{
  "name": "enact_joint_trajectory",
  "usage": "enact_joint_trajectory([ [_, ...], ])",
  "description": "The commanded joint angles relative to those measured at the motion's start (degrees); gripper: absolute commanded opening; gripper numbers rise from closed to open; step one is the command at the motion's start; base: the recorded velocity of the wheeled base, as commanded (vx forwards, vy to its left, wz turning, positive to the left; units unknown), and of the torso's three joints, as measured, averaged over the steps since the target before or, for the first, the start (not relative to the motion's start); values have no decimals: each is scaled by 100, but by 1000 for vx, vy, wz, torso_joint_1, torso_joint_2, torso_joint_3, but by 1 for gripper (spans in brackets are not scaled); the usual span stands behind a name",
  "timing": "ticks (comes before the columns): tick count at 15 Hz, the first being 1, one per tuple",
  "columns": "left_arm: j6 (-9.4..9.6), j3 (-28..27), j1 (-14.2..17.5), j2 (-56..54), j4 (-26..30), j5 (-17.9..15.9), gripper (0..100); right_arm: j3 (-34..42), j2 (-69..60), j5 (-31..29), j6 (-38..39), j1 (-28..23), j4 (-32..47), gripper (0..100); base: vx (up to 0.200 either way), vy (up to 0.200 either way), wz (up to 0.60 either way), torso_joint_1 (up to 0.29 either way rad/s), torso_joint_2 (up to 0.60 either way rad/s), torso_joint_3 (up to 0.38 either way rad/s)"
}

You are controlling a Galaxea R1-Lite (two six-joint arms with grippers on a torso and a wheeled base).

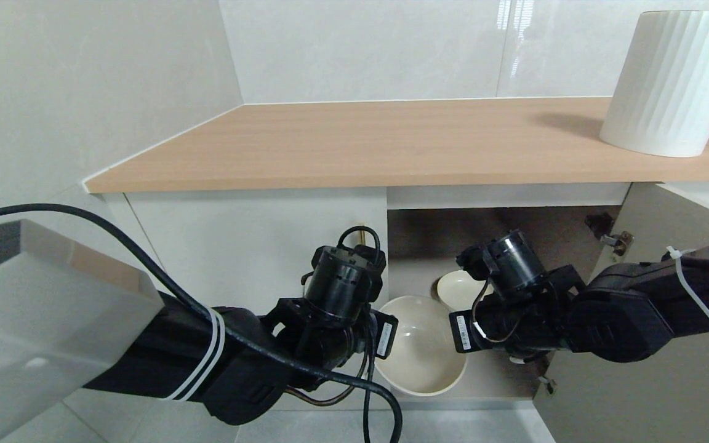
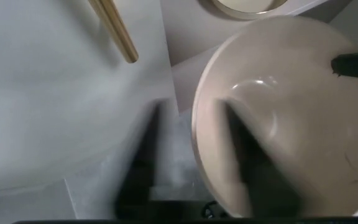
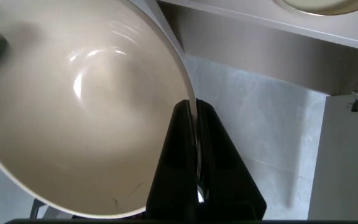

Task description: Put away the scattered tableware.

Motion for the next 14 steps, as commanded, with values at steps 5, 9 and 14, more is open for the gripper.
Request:
enact_joint_trajectory([
  [5, -3, 52, 11, -258, -51, 105, 100, -47, 226, -25, 238, -354, -17, 0, 0, 0, 0, 0, 0, 0],
  [9, -3, 70, 11, -329, -51, 131, 100, -389, 560, -34, 318, -1084, -78, 0, 0, 0, 0, 0, 0, 0],
  [14, -3, 79, 11, -337, -60, 131, 100, -706, 1026, -263, 555, -1435, -623, 0, 0, 0, 0, 0, 0, 0],
])
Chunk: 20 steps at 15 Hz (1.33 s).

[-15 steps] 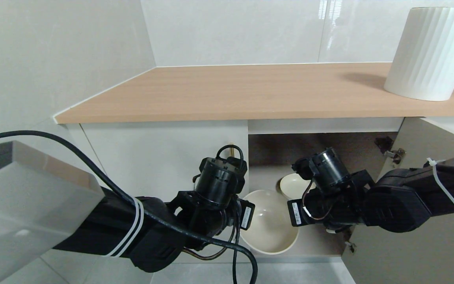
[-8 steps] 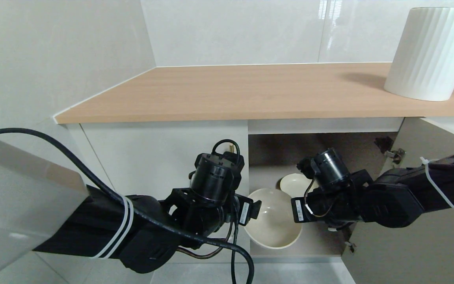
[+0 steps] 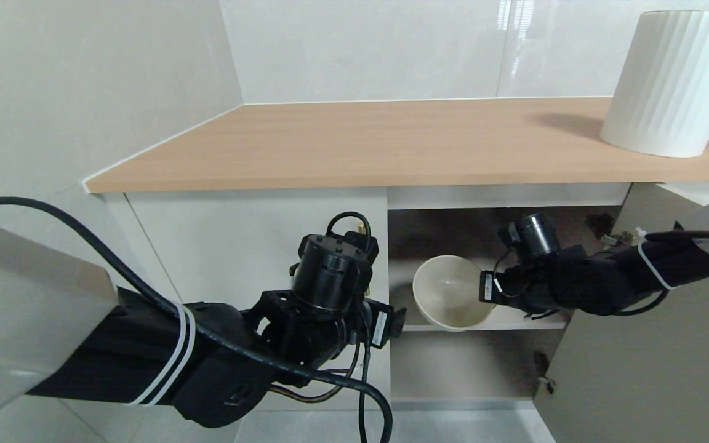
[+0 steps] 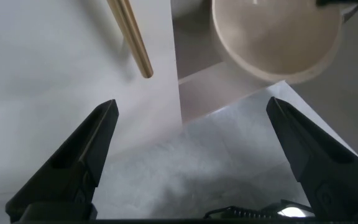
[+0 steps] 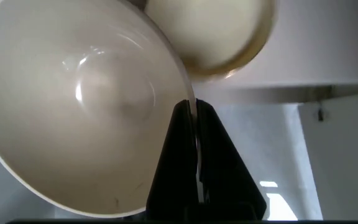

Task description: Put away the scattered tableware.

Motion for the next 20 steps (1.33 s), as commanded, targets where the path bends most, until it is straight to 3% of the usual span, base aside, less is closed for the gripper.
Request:
enact_joint_trajectory([
  [1, -2, 16, 2, -16, -1, 2, 100, -132, 234, -23, 31, -180, -74, 0, 0, 0, 0, 0, 0, 0],
  [5, -2, 24, 2, -7, -19, 2, 100, -272, 542, -181, 102, -417, -558, 0, 0, 0, 0, 0, 0, 0],
  [20, -2, 24, 2, 20, -10, 2, 100, -896, 1236, -471, 111, -689, -584, 0, 0, 0, 0, 0, 0, 0],
])
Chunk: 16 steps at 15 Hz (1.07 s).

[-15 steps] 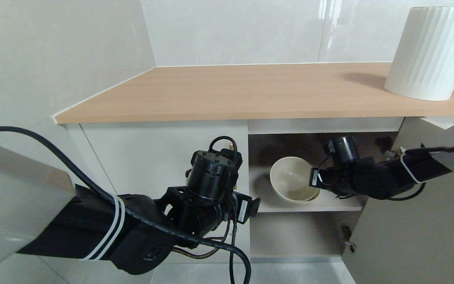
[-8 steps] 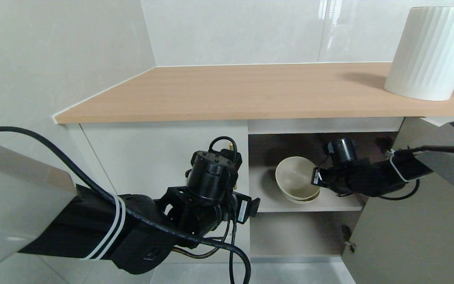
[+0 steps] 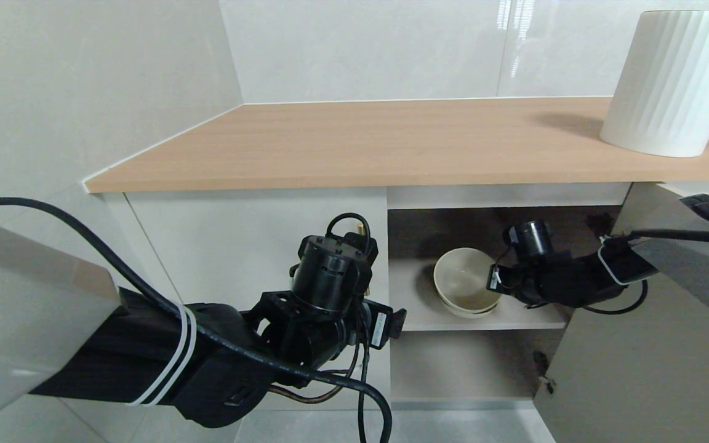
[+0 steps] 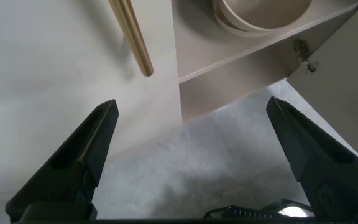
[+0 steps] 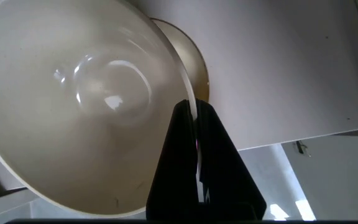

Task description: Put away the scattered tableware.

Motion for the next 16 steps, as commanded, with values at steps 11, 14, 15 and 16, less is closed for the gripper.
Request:
enact_joint_trajectory([
  [11, -2, 0, 0, 9, -8, 11, 100, -90, 172, -65, -17, -91, 7, 0, 0, 0, 0, 0, 0, 0],
  [14, -2, 0, 0, 0, 1, 11, 100, -90, 181, -65, -17, -91, 7, 100, 0, 0, 0, 0, 0, 0],
  [15, -2, 0, 0, 0, 1, 11, 100, -90, 181, -56, -17, -91, 7, 100, 0, 0, 0, 0, 0, 0],
  [16, -2, 0, 0, 0, -8, 11, 100, -90, 181, -56, -17, -91, 7, 100, 0, 0, 0, 0, 0, 0],
])
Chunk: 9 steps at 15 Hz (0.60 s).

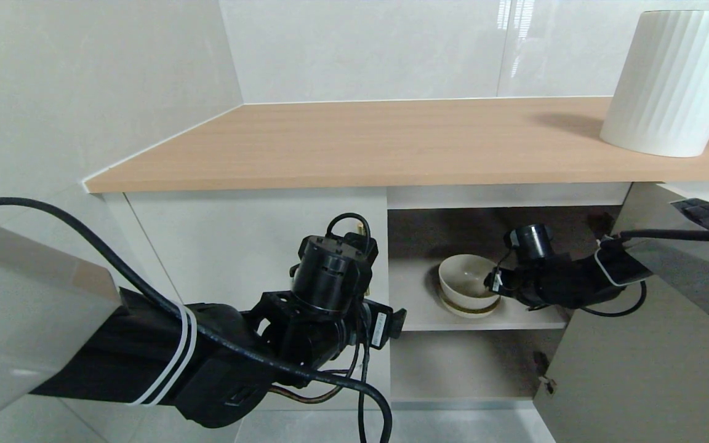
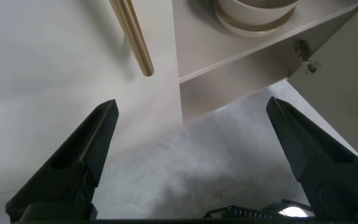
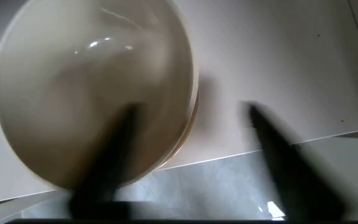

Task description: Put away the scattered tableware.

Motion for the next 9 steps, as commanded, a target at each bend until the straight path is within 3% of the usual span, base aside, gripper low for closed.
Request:
enact_joint_trajectory([
  [1, -2, 0, 2, -5, -5, 1, 100, 10, 2, 1, -1, 3, -1, 100, 0, 0, 0, 0, 0, 0],
  [8, -11, 0, 11, -31, -5, 1, 100, 80, -174, 1, 17, 47, 25, 100, 0, 0, 0, 0, 0, 0],
  [9, -46, 70, 20, -102, -5, 71, 100, 467, -570, 10, 17, 170, 34, 100, 0, 0, 0, 0, 0, 0],
])
